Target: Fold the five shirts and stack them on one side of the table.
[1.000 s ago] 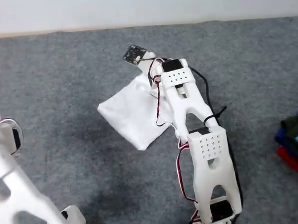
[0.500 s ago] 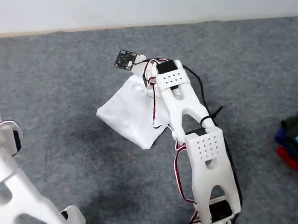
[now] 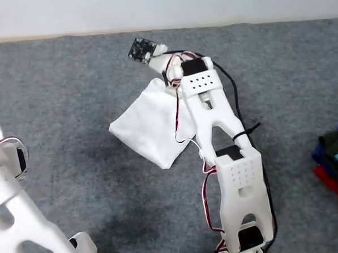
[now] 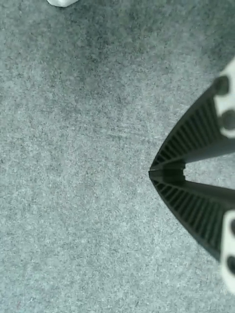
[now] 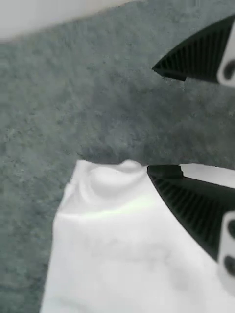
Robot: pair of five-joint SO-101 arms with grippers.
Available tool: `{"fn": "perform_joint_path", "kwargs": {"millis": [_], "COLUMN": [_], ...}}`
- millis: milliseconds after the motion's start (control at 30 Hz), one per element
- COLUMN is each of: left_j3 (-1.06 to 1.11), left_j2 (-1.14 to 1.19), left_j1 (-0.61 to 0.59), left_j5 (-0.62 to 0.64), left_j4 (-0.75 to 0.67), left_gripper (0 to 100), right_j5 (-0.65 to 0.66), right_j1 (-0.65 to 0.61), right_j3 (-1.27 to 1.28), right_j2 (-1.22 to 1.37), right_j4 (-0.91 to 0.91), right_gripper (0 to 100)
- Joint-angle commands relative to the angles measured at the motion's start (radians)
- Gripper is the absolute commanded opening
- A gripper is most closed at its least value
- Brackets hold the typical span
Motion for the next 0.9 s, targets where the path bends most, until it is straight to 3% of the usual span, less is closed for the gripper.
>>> {"fn": "perform_joint_path", "kwargs": {"millis": [0, 133, 233, 600, 867], "left_j3": [-0.008, -0.008, -0.007, 0.15, 0.225], "left_j2": [-0.029, -0.031, -0.054, -0.308, -0.42], "left_j1": [-0.006, -0.006, -0.008, -0.005, -0.005], "left_j5": [-0.009, -0.009, -0.009, -0.132, -0.133], "left_j4": [0.023, 0.023, 0.023, 0.023, 0.021], "left_gripper": [0, 0, 0, 0, 0], "right_j5": [-0.043, -0.055, -0.138, -0.451, -0.655], "right_j1": [0.013, 0.038, 0.051, 0.056, 0.056], "right_j3": [-0.052, -0.052, -0.054, -0.054, -0.046], "right_j2": [-0.096, -0.094, -0.128, -0.348, -0.423], "right_j4": [-0.007, -0.005, 0.024, 0.355, 0.674], "right_gripper": [27.0, 24.3, 23.7, 12.1, 2.3]}}
